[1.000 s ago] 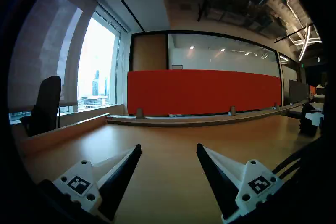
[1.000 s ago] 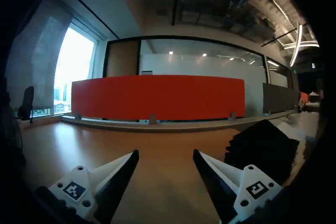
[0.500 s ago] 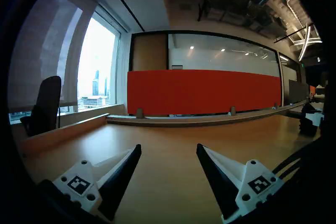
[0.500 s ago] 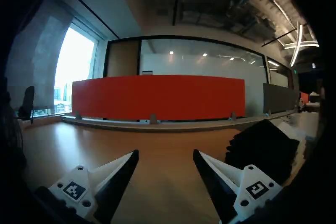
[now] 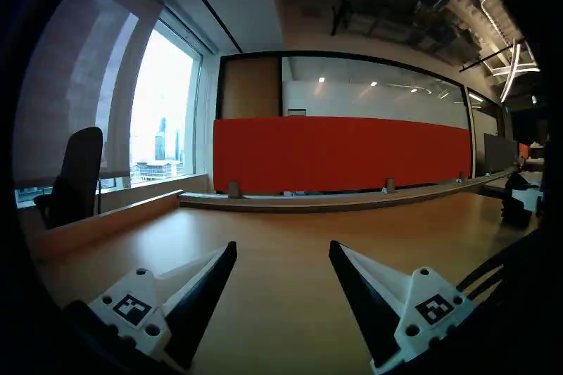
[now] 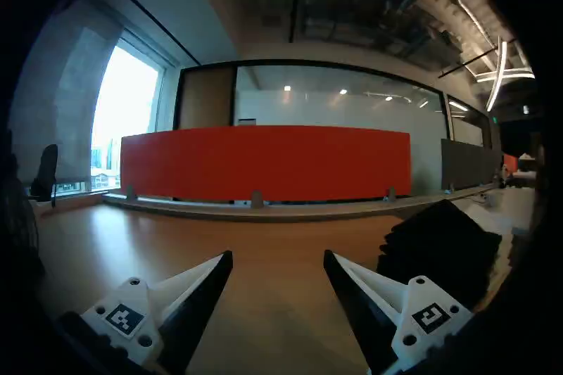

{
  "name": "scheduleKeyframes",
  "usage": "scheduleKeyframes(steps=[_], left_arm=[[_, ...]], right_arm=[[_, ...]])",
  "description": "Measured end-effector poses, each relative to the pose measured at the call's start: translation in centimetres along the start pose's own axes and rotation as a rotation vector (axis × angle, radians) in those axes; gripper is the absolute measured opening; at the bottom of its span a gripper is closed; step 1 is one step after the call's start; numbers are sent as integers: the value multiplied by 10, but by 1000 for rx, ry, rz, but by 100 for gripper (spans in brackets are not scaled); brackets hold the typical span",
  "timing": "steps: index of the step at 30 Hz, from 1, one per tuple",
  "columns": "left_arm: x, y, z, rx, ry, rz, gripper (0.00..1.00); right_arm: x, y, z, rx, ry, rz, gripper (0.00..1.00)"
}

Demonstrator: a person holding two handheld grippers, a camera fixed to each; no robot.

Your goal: Fold towel

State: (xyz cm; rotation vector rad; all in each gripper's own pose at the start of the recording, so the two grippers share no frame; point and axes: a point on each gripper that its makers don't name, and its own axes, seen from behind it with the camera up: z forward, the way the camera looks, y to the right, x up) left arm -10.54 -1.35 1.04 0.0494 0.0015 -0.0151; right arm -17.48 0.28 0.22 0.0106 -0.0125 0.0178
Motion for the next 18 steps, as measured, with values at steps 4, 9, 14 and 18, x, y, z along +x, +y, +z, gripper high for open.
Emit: scheduleKeyframes(steps=[4, 9, 14, 18], left_arm=[[0, 0, 0, 0, 0, 0, 98], [1, -1, 0, 0, 0, 0, 97], [2, -1, -1, 0, -1, 0, 97], [2, -1, -1, 0, -1, 0, 98]], right_arm=[[0, 0, 0, 0, 0, 0, 100], [-1, 0, 0, 0, 0, 0, 100], [-1, 1, 0, 0, 0, 0, 100], [-1, 1, 0, 0, 0, 0, 100]])
